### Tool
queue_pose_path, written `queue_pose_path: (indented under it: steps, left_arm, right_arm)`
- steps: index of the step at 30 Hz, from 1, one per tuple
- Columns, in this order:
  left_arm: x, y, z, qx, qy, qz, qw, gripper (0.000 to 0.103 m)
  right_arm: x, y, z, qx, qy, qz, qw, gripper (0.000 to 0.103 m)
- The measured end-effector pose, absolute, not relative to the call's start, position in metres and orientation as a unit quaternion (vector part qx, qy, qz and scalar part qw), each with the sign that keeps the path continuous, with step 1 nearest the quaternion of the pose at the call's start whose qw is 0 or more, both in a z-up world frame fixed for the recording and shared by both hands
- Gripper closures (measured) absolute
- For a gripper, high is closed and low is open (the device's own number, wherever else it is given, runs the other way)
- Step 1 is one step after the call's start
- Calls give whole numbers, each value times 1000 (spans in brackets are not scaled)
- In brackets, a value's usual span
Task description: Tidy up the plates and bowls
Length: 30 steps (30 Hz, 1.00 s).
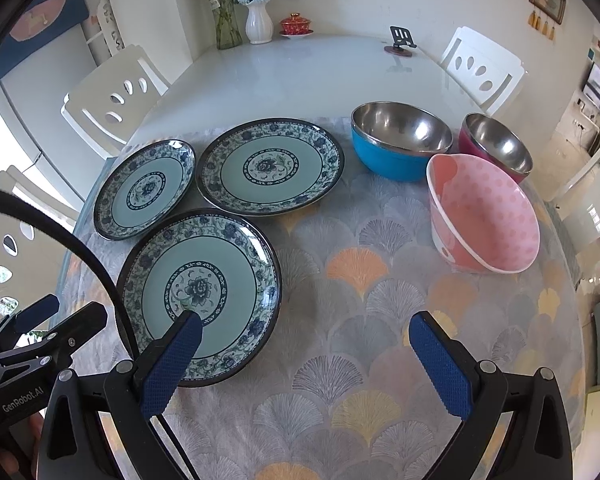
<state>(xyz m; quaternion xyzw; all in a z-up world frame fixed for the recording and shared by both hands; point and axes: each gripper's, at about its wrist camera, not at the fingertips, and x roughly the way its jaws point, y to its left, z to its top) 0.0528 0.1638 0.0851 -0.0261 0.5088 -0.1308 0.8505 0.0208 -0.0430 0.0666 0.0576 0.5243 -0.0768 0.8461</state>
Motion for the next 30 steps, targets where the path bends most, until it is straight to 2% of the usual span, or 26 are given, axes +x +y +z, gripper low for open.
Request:
queue_pose_path:
  steps: [3, 11, 15, 16, 18, 22, 26, 28, 30]
  left_arm:
    - [54, 165, 81, -30, 514, -134, 847, 7]
    - [59, 164, 61, -37, 538, -138, 831, 7]
    - [66, 167, 51, -52, 550, -137, 822, 7]
    - [68, 167, 48, -54, 553, -136, 820, 10]
    - [72, 167, 42, -55, 561, -136, 815, 22]
    - [80, 169, 33, -63, 570, -133, 809, 23]
    - [89, 168, 29, -58, 571, -133, 808, 26]
    - [95, 166, 25, -56, 576, -135, 804, 28]
    - [100, 163, 22, -53, 578, -137, 803, 34]
  right_arm:
    - [22, -44, 63, 65, 527, -77, 844, 1]
    - [30, -43, 39, 78, 558, -70, 823, 15]
    - [36, -42, 28, 80, 570, -67, 815, 18]
    - [38, -42, 25, 84, 573, -65, 813, 19]
    - [41, -43, 19, 90, 580, -62, 807, 23]
    - [50, -44, 9, 86, 593, -61, 798, 23]
    - [59, -42, 2, 80, 598, -51, 796, 36]
    - [64, -42, -2, 79, 602, -50, 793, 37]
    - [68, -43, -5, 85, 604, -48, 791, 41]
